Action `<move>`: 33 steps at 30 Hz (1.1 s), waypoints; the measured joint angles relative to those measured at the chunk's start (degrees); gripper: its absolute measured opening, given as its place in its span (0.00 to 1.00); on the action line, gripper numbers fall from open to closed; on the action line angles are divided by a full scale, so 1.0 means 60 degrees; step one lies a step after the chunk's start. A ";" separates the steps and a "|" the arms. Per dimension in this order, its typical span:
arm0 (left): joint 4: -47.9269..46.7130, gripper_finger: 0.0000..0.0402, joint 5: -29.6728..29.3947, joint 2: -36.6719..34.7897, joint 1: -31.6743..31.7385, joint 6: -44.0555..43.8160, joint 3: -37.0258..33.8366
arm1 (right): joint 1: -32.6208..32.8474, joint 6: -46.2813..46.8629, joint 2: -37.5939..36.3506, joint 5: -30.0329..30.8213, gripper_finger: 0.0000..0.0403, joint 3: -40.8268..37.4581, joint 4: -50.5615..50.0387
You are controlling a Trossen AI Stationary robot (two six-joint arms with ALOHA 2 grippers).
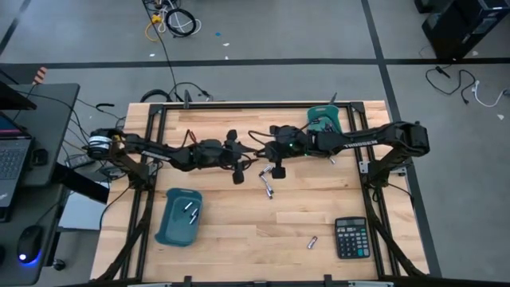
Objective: Sort batteries
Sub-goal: Put the silver battery into the blue bin
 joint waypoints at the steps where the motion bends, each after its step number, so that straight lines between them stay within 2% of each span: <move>1: -0.0033 0.38 -0.0066 0.0010 -0.0003 -0.0009 -0.0006 | -0.0002 -0.0022 -0.0018 -0.0020 0.06 0.0016 -0.0042; 19: 0.0062 0.36 -0.0111 -0.0005 0.0011 -0.0073 -0.0007 | 0.0016 -0.0191 -0.0017 0.0067 0.06 -0.0021 0.0433; 23: 0.0045 0.30 -0.0256 -0.0005 0.0011 -0.0196 -0.0006 | 0.0016 -0.0191 -0.0015 0.0060 0.06 -0.0019 0.0437; 29: 0.0027 0.14 -0.0460 -0.0008 0.0008 -0.0211 -0.0006 | 0.0016 -0.0259 -0.0017 0.0027 0.06 -0.0021 0.0422; 33: 0.0064 0.08 -0.0731 -0.0008 0.0002 -0.0204 -0.0006 | 0.0016 -0.0253 -0.0015 0.0038 0.13 -0.0017 0.0411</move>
